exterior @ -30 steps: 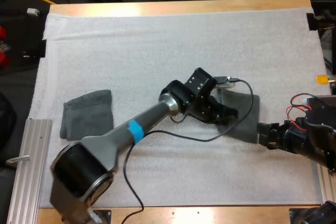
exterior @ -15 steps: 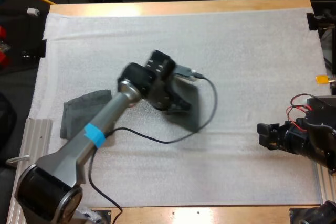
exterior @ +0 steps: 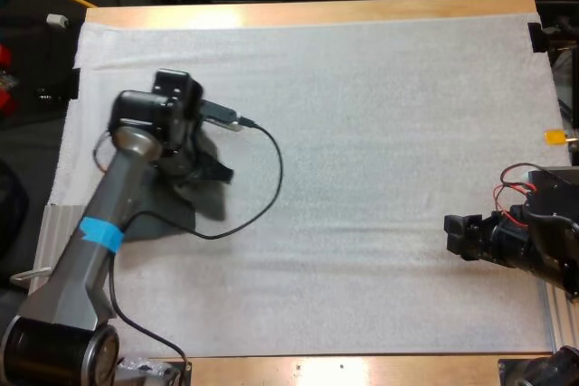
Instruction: Pick towel from pile, fold and stack
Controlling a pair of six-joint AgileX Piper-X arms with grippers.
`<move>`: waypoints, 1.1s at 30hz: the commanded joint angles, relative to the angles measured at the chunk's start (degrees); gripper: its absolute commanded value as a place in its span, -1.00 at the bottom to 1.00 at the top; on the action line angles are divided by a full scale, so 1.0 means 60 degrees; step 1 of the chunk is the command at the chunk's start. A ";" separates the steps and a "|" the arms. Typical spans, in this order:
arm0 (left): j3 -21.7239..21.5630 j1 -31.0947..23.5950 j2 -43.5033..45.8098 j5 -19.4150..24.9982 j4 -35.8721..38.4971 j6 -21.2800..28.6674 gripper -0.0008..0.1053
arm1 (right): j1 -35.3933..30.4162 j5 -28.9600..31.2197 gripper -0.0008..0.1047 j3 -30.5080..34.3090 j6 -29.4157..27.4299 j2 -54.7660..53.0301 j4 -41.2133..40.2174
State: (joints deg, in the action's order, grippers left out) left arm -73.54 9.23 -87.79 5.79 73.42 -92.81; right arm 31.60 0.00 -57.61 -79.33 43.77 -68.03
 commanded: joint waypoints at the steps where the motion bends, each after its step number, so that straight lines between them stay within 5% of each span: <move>1: -0.0055 -0.0159 0.0096 0.0234 0.0149 0.0081 -0.98 | 0.0006 0.0000 0.25 -0.0071 -0.0034 -0.0053 -0.0049; 14: 0.0099 -0.1568 0.0095 0.0367 0.0600 0.0299 -0.98 | 0.0006 0.0000 0.25 -0.0071 -0.0034 -0.0053 -0.0049; 28: 0.1621 -0.2598 0.0095 0.0438 -0.0030 0.0237 -0.98 | 0.0006 0.0000 0.25 -0.0071 -0.0034 -0.0053 -0.0049; 33: 0.1619 -0.2682 0.0095 0.0438 -0.0160 0.0240 -0.51 | 0.0006 -0.0054 0.25 -0.0071 -0.0034 -0.0053 -0.0049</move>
State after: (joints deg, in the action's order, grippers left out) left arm -63.87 -6.70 -87.71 7.34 72.66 -91.36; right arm 31.60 0.00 -57.61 -79.33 43.77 -68.03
